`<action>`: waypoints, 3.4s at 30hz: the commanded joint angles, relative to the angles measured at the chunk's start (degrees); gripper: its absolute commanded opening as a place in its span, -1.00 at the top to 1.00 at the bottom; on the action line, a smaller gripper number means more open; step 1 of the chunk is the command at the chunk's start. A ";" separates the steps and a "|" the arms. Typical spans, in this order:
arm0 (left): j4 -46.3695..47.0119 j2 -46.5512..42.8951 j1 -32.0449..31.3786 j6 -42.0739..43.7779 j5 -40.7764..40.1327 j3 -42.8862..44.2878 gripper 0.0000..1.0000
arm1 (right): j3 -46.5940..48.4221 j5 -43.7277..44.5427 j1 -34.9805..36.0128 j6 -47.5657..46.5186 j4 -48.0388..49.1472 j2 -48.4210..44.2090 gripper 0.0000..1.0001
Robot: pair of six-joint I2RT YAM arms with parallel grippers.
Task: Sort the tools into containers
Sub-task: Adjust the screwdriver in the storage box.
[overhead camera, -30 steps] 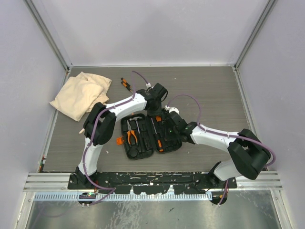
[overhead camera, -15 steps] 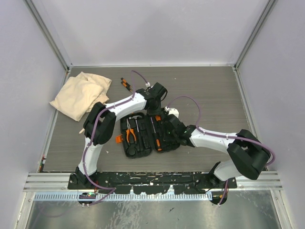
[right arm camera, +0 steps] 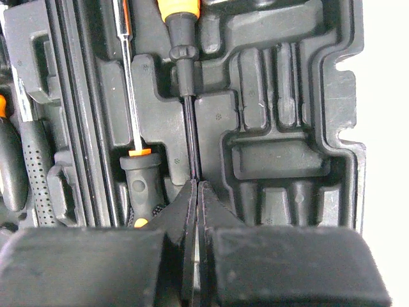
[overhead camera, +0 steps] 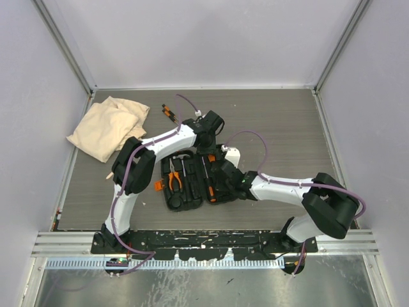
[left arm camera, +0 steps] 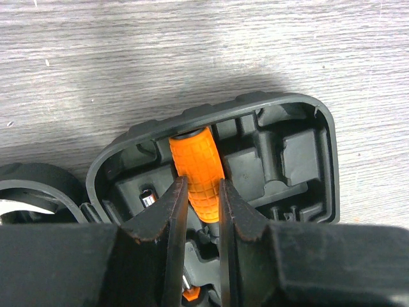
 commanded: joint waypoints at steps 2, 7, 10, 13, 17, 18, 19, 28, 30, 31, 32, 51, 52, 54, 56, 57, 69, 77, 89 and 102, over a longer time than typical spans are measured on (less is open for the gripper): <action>-1.68 4.21 -0.15 0.23 0.28 -1.83 0.67 | -6.38 -5.59 1.69 4.52 -15.32 10.06 0.99; -1.26 4.07 -0.14 0.32 0.45 -2.50 0.67 | -6.75 -5.94 3.02 5.60 -16.18 11.03 0.99; -1.18 3.97 -0.16 0.32 0.81 -3.10 0.68 | -7.54 -6.28 3.62 6.32 -15.48 7.84 0.99; -0.47 2.46 -0.17 0.32 1.02 -5.07 0.68 | -8.22 -5.91 3.86 5.68 -14.36 1.02 0.99; 0.23 0.00 -0.17 0.34 0.96 -8.33 0.68 | -6.39 -4.96 3.92 2.94 -14.03 -6.10 0.99; 0.43 -0.70 -0.23 0.23 0.99 -9.24 0.68 | -5.71 -4.94 3.86 2.09 -13.70 -7.06 0.99; 0.69 -1.39 -0.25 0.09 0.89 -10.32 0.69 | -4.70 -4.94 3.88 1.33 -13.39 -7.70 0.99; 2.26 -7.05 -0.46 -1.11 1.35 -15.70 0.63 | 1.75 -1.81 3.83 -2.13 -13.22 -12.86 0.98; 2.12 -7.77 -0.47 -0.87 1.58 -15.14 0.61 | 1.79 0.07 3.71 -2.15 -13.22 -15.57 0.96; 2.05 -8.03 -0.54 -0.78 1.59 -14.87 0.59 | 1.59 0.94 3.44 -2.03 -13.28 -17.06 0.94; 2.01 -8.30 -0.48 -0.67 1.72 -14.46 0.58 | 1.30 1.51 2.94 -1.80 -13.32 -18.24 0.93; -0.58 -9.06 -0.52 0.58 2.53 -3.98 0.38 | -1.49 -15.64 -6.59 -3.47 -5.28 -16.32 0.96; -0.43 -8.86 -0.48 0.57 2.69 -3.90 0.38 | -1.57 -15.70 -6.60 -3.41 -5.32 -16.18 0.97; -0.21 -8.47 -0.54 0.50 2.79 -3.85 0.38 | -1.60 -16.00 -6.54 -3.06 -5.12 -15.86 0.97; -0.14 -7.92 -0.48 0.32 2.81 -3.84 0.39 | -1.75 -16.77 -6.52 -2.67 -4.30 -15.31 0.98; -0.04 -7.57 -0.47 0.25 2.84 -3.91 0.39 | -1.81 -17.18 -6.50 -2.48 -3.75 -15.05 0.97; 0.60 -4.74 -0.51 -0.12 3.34 -4.20 0.46 | -1.75 -18.43 -5.87 -1.36 -0.60 -11.60 0.98; 0.93 -3.65 -0.46 -0.29 3.94 -4.31 0.48 | -1.87 -20.38 -5.31 -1.95 0.48 -9.50 0.99; 0.86 -3.57 -0.51 -0.38 3.93 -4.43 0.50 | -1.68 -20.32 -4.85 -2.06 0.87 -8.41 0.98; 0.71 -3.31 -0.51 -0.39 4.26 -4.04 0.50 | -1.39 -20.52 -4.63 -2.06 1.73 -8.26 0.99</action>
